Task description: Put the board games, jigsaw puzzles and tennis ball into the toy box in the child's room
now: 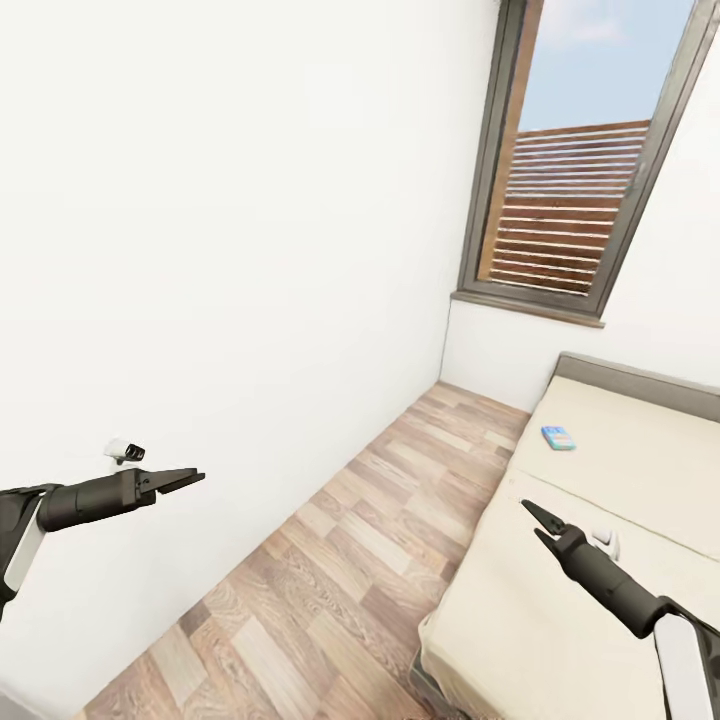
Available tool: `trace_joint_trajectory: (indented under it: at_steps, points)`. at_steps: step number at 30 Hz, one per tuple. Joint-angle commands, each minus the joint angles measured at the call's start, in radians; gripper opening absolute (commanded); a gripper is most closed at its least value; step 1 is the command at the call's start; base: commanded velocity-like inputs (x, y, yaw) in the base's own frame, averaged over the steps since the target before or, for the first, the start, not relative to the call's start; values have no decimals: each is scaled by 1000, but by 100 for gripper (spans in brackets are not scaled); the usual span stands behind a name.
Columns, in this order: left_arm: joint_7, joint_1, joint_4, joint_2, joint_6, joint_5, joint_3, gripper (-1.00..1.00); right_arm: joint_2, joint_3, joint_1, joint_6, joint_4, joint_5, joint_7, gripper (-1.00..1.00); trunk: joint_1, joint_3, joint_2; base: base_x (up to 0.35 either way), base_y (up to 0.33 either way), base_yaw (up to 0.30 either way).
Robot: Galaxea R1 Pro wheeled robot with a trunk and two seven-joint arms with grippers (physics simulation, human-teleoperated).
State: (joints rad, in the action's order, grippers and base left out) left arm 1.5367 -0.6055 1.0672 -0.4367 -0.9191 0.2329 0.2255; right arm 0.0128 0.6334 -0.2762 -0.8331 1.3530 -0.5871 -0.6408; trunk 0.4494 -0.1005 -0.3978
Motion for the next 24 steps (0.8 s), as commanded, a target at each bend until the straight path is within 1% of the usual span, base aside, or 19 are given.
trace_joint_trajectory:
  at_steps: [1,24]
  points:
    - [3,0,0,-1,-11,0,0,100,0,2,-1,-6,0,0,-3,100,1,-2,-2,0,0,-278]
    - [3,0,0,-1,-12,0,0,100,1,3,-1,-6,-2,0,3,100,1,-2,-2,0,0,-278]
